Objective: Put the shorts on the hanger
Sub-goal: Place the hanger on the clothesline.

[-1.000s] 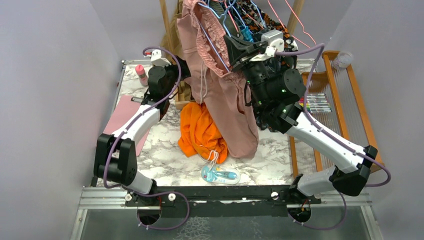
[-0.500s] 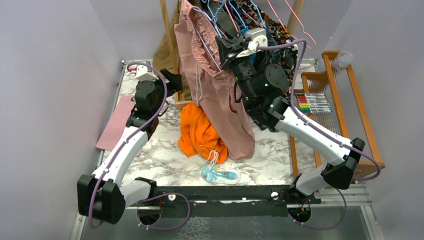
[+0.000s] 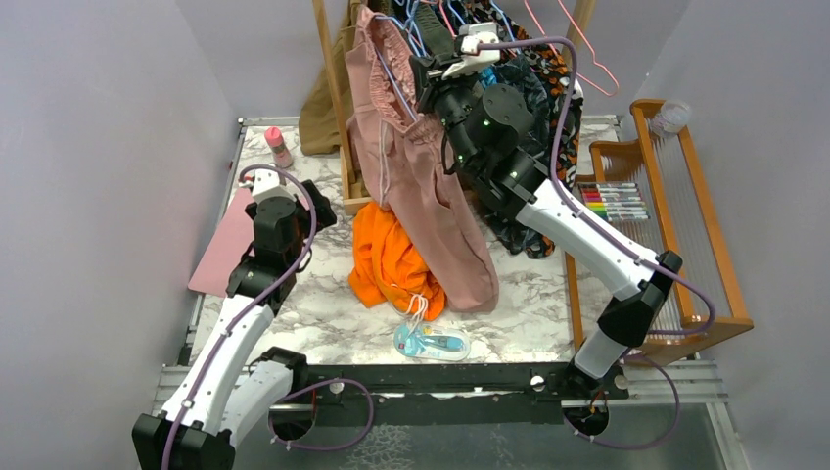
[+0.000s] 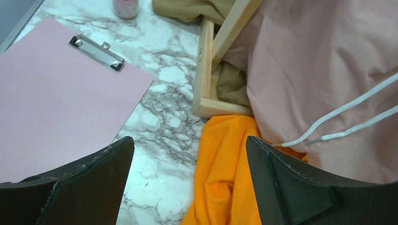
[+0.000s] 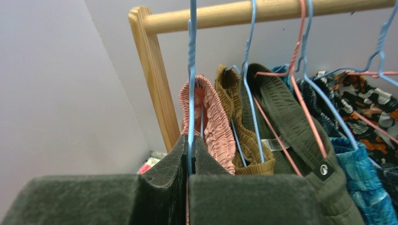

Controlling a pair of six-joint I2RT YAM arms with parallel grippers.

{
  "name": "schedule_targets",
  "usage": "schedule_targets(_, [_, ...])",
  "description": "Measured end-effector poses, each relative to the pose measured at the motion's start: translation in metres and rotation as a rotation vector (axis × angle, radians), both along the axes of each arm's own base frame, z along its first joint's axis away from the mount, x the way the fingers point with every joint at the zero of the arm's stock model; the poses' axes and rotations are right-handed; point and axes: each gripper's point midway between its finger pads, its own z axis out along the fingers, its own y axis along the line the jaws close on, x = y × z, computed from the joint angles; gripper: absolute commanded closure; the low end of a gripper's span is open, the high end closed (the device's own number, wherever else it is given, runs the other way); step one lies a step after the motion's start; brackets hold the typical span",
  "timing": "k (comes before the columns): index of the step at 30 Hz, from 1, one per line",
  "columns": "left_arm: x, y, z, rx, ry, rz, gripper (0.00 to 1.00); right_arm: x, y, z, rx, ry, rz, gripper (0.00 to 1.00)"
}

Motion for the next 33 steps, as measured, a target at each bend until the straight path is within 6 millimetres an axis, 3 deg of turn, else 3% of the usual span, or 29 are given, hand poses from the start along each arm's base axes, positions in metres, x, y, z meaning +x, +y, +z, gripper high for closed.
schedule_targets(11, [-0.026, 0.009, -0.049, 0.068, 0.101, 0.002, 0.08, 0.027, 0.02, -0.032, -0.022, 0.096, 0.022, 0.99])
schedule_targets(15, [-0.028, 0.008, -0.048, 0.076, 0.098, -0.002, 0.08, 0.042, 0.019, -0.034, -0.014, 0.097, 0.011, 0.99])
schedule_targets(22, [-0.029, 0.008, -0.043, 0.076, 0.078, -0.003, 0.08, 0.073, 0.019, -0.012, 0.022, 0.056, 0.005, 0.99])
schedule_targets(33, [-0.03, 0.005, -0.044, 0.083, 0.081, -0.008, 0.08, 0.097, 0.031, -0.031, 0.028, 0.063, 0.033, 0.99])
